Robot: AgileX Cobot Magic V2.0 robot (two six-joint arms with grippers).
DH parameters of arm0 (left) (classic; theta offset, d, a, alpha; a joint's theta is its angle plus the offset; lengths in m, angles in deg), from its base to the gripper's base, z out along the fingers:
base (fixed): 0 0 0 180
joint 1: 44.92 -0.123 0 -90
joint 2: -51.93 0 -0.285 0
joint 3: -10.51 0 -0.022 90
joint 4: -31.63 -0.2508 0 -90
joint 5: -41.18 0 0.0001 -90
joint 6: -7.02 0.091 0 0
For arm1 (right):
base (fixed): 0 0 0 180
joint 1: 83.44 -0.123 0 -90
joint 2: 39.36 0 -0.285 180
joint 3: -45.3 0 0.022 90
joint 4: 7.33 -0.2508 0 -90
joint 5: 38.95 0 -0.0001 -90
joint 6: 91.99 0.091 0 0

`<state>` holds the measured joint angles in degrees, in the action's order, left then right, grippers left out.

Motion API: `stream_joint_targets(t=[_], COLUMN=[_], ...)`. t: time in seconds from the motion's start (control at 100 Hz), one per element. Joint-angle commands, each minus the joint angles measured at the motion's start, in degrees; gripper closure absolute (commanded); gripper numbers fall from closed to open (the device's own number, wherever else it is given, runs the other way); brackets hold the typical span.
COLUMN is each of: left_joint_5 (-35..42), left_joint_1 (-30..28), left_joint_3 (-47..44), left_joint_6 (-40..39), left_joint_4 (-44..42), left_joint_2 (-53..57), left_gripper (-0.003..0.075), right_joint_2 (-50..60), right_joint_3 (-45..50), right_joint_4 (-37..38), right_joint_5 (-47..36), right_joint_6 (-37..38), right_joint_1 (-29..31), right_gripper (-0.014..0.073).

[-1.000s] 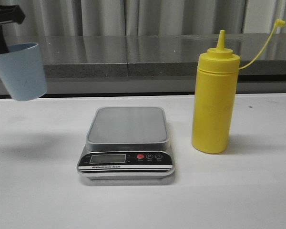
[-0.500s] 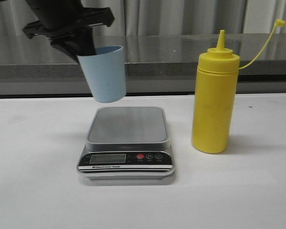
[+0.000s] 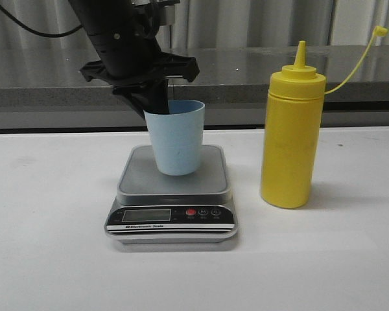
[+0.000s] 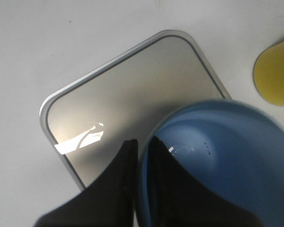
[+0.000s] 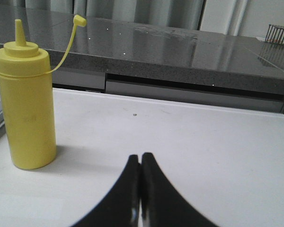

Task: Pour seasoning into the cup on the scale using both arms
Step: 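Carry the blue cup with the left gripper onto the scale platform, then open the left gripper and lift it away from the cup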

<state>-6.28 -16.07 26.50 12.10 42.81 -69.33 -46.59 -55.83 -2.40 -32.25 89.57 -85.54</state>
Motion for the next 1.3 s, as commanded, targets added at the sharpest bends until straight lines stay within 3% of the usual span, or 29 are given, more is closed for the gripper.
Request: stream_joint_targets(t=[0.0, 0.51, 0.6, 0.77, 0.84, 1.15, 1.29], left_joint_5=[1.97, 1.39, 0.77, 0.28, 0.28, -0.88, 2.82], left_joint_1=[0.44, 0.44, 0.44, 0.44, 0.44, -0.84, -2.52], left_joint_3=[2.01, 2.24, 3.14, 4.13, 4.13, 3.46, -0.39], left_joint_6=[-0.22, -0.22, -0.22, -0.35, -0.35, -0.35, -0.35], left_joint_4=[0.15, -0.07, -0.07, -0.07, 0.14, 0.17, -0.05], left_joint_2=[2.57, 1.28, 1.28, 2.71, 3.57, 10.13, 14.87], left_gripper=[0.0738, 0.071, 0.0608, 0.0325, 0.0274, 0.0277, 0.0277], right_joint_2=[0.8, 0.8, 0.8, 0.8, 0.8, 0.8, 0.8], right_joint_3=[-0.01, -0.01, -0.01, -0.01, -0.01, -0.01, -0.01], right_joint_4=[0.16, 0.16, 0.16, 0.16, 0.16, 0.16, 0.16], right_joint_5=[-4.68, -4.68, -4.68, -4.68, -4.68, -4.68, -4.68], right_joint_6=[-0.38, -0.38, -0.38, -0.38, -0.38, -0.38, -0.38], right_joint_1=[0.38, 0.38, 0.38, 0.38, 0.38, 0.38, 0.38], right_gripper=[0.066, 0.066, 0.066, 0.066, 0.066, 0.066, 0.066])
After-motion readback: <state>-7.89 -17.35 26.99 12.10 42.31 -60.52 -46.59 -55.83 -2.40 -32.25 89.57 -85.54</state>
